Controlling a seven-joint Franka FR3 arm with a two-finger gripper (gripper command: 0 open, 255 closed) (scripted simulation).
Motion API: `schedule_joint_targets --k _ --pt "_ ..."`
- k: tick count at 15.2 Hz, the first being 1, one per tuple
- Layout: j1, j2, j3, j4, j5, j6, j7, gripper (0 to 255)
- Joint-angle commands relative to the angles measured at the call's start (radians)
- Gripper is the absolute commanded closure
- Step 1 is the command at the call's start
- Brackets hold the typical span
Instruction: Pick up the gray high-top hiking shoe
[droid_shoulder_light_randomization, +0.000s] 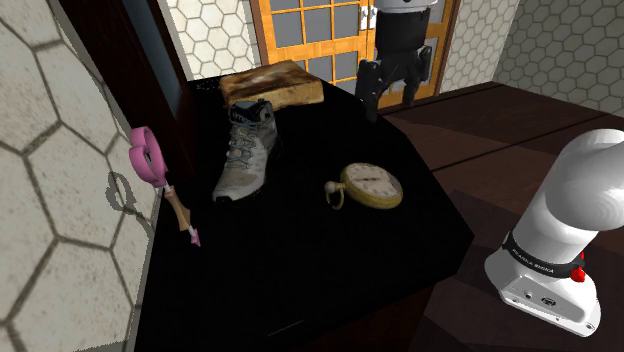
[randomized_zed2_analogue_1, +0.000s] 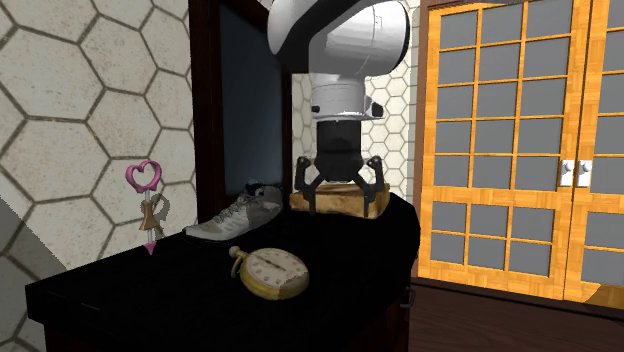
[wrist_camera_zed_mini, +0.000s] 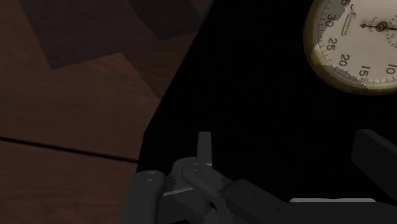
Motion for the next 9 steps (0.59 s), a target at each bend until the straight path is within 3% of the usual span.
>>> schedule_joint_targets --k 1,5,9 --pt "-0.018 0.037 0.06 0.038 0.021 0.024 0.107 0" --pt "-0.07 0.136 0.181 0.136 0.028 0.072 0.307 0" --pt "-0.139 0.264 0.315 0.26 -0.011 0.113 0.519 0"
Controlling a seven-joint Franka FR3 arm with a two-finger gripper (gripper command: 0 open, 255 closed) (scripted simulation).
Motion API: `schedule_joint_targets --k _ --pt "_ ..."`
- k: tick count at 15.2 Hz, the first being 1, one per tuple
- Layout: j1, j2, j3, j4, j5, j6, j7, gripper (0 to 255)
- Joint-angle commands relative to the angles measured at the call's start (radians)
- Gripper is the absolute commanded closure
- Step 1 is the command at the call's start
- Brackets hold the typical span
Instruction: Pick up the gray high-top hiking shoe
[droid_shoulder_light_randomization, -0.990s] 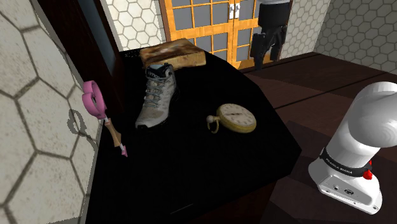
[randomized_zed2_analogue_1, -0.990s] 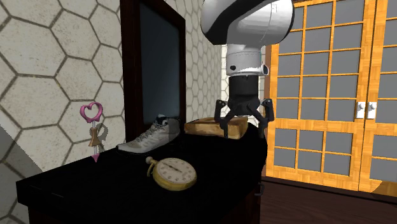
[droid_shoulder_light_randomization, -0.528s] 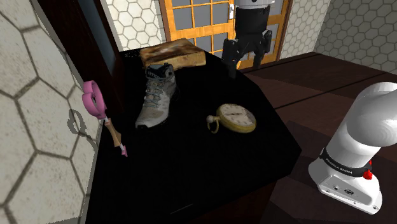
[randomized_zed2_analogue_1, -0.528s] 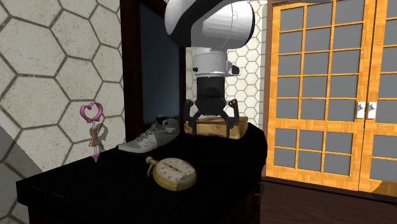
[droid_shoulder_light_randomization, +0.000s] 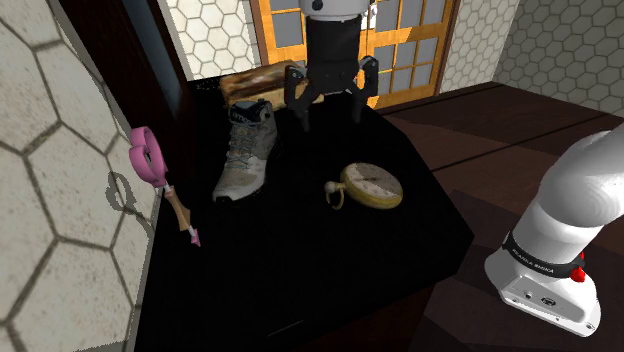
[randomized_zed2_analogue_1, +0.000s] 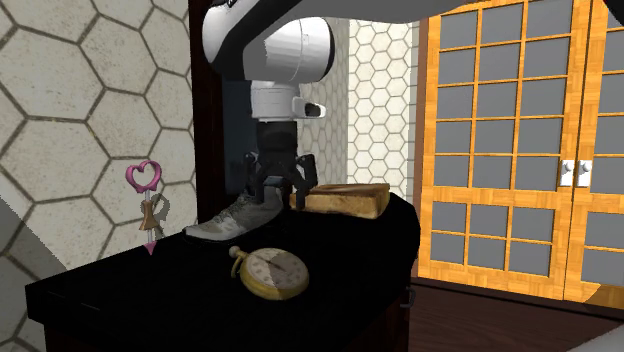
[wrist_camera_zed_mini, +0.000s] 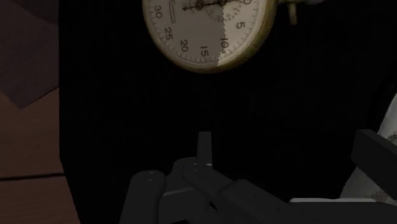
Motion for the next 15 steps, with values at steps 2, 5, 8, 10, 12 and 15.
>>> schedule_joint_targets --k 2,5,8,10,12,15 --pt "-0.057 0.109 0.109 0.1 -0.054 0.027 0.174 0" --pt "-0.114 0.259 0.238 0.225 -0.167 0.038 0.368 0" --pt "-0.121 0.477 0.366 0.374 -0.371 0.013 0.604 0" --pt "-0.041 0.64 0.391 0.495 -0.535 -0.037 0.758 0" --pt "0.066 0.751 0.357 0.607 -0.641 -0.088 0.851 0" --pt "0.051 0.732 0.348 0.549 -0.624 -0.039 0.85 0"
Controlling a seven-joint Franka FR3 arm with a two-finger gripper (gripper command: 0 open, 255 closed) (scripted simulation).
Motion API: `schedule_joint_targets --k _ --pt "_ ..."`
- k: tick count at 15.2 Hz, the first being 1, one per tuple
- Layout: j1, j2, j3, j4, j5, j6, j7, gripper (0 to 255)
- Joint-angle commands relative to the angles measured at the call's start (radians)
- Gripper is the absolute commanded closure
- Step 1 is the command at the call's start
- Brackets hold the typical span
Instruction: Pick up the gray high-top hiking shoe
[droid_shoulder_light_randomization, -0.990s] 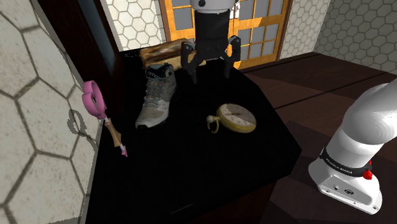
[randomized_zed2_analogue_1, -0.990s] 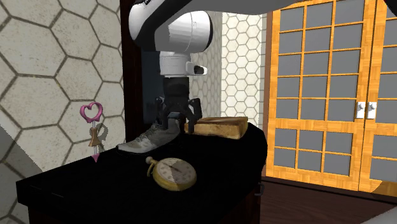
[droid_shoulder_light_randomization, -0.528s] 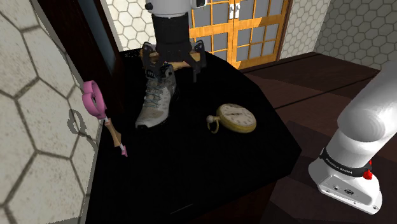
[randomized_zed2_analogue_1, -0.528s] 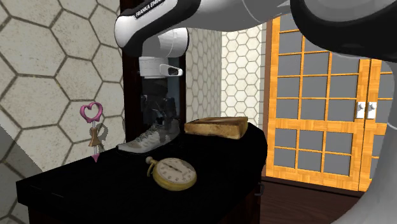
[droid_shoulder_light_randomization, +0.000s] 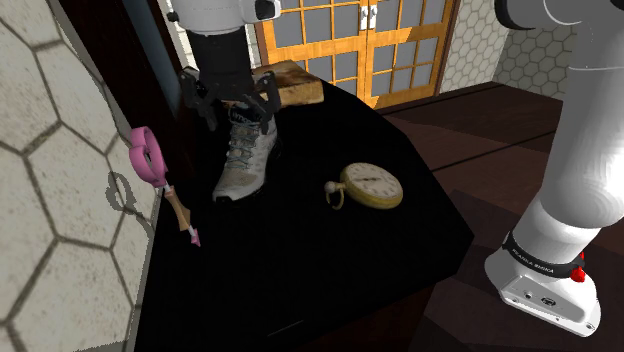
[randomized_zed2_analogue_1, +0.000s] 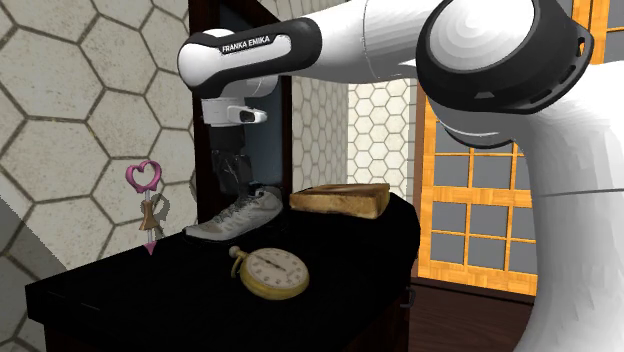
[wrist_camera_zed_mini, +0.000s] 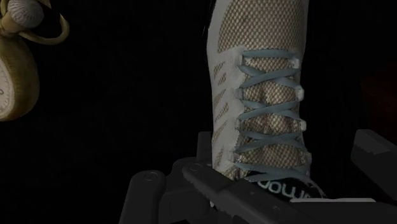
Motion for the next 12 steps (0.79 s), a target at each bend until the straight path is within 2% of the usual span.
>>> schedule_joint_targets --k 1,6,7,12 --pt "-0.003 0.001 -0.002 -0.022 -0.003 0.023 0.009 0" --pt "-0.022 -0.011 0.0 -0.083 0.006 0.076 0.013 0" --pt "-0.023 -0.011 0.0 -0.085 0.006 0.077 0.013 255" --pt "-0.021 -0.009 -0.001 -0.084 0.004 0.077 0.014 255"
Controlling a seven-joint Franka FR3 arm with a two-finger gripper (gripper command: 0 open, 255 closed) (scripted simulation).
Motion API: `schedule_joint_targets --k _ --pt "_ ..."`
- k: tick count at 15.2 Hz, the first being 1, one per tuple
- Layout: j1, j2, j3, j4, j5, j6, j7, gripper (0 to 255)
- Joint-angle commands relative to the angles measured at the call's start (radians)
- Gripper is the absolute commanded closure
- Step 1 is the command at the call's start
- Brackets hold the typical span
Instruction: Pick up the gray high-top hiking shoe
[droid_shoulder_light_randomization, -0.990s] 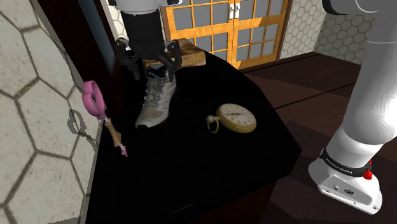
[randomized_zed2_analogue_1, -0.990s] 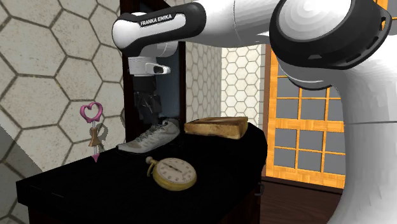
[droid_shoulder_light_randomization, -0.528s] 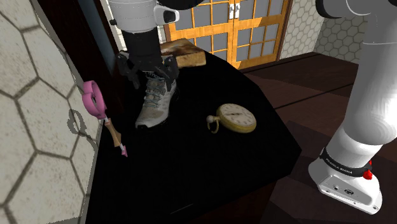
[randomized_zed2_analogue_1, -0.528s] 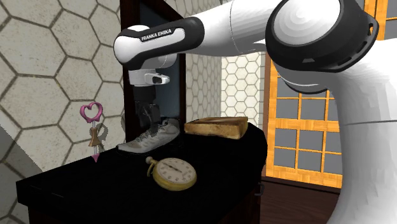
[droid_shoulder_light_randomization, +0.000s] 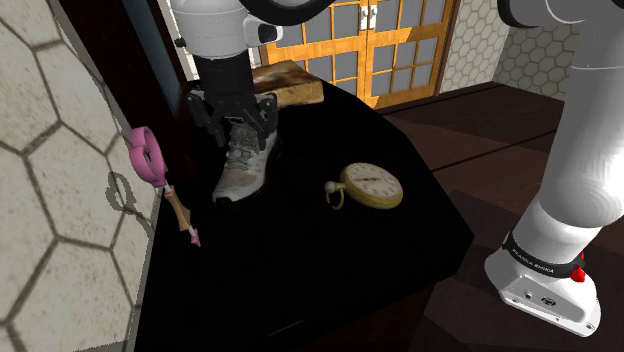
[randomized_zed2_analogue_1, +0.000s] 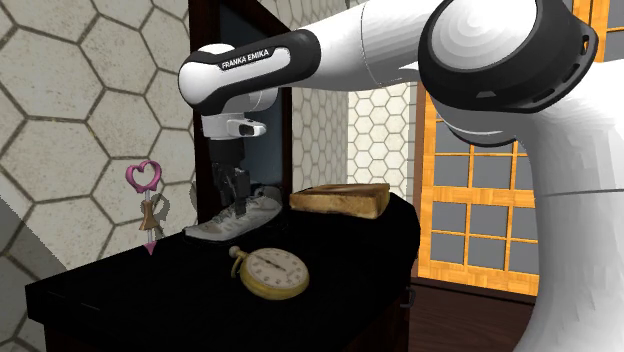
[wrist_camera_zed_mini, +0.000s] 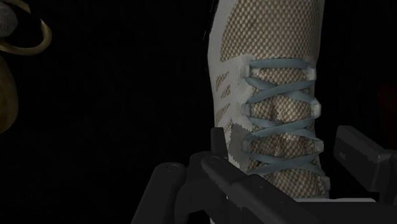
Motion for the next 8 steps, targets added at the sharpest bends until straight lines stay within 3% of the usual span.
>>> schedule_joint_targets --k 1,8 --pt "0.0 0.002 -0.002 -0.001 -0.001 0.001 0.0 255" --pt "0.02 0.014 -0.003 0.067 -0.009 -0.059 -0.005 255"
